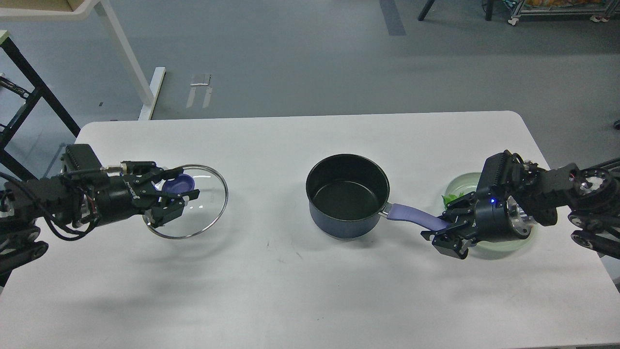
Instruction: Open pot lid
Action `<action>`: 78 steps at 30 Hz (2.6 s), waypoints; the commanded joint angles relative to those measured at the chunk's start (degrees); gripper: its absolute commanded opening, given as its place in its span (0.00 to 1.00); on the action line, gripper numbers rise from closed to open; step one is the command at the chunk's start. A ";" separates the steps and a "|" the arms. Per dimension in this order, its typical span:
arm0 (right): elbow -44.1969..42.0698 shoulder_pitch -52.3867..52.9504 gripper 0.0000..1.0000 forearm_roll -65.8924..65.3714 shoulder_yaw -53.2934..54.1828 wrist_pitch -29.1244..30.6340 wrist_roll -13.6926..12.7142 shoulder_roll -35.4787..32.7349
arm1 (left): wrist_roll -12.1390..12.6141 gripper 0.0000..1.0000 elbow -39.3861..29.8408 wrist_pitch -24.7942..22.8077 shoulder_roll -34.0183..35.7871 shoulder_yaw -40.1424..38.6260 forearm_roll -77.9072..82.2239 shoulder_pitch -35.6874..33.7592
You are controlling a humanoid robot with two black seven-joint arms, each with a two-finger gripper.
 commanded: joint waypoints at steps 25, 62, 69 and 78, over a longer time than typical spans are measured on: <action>0.03 -0.96 0.30 0.00 -0.10 -1.22 0.00 -0.99 | -0.01 0.59 8.49 4.31 -0.72 0.02 0.21 9.34; 1.08 1.75 0.98 7.35 2.79 -1.31 0.00 -4.85 | -0.01 0.99 1.63 -28.29 -5.71 -20.97 -93.38 -1.03; -2.06 4.49 0.99 37.91 10.87 -1.57 0.00 -8.37 | -0.01 0.99 6.20 -35.14 -8.45 -22.92 -102.87 0.03; -7.70 -0.95 1.00 88.02 14.23 -3.33 0.00 -7.41 | -0.01 0.99 9.11 -36.03 -13.28 -25.02 -107.19 3.45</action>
